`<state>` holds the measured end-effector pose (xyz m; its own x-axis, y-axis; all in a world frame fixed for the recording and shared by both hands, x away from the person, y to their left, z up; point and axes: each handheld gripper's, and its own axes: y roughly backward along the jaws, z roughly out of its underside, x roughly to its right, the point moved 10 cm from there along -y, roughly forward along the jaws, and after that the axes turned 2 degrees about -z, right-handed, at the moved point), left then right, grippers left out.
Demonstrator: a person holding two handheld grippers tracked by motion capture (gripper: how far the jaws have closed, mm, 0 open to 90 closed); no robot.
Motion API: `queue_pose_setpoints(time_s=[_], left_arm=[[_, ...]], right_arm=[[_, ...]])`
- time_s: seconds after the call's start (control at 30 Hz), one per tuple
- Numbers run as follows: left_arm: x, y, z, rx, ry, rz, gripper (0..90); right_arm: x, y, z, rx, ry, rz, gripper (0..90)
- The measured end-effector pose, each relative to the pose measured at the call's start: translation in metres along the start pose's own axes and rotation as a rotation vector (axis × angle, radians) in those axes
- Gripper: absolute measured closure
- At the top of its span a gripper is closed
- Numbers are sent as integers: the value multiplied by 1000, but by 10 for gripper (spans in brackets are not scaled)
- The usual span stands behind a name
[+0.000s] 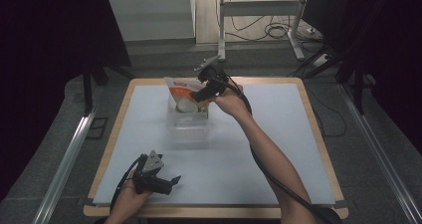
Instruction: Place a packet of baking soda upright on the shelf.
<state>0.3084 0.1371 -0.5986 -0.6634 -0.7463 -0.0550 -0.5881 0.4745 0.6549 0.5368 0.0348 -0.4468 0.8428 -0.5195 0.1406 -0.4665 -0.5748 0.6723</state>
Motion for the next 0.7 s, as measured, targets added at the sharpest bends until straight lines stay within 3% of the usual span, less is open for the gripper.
queue_pose_setpoints(time_s=[0.7], left_arm=[[1, -1, 1, -6, -3, 1, 23]], right_arm=[[6, 20, 22, 40, -38, -20, 57]])
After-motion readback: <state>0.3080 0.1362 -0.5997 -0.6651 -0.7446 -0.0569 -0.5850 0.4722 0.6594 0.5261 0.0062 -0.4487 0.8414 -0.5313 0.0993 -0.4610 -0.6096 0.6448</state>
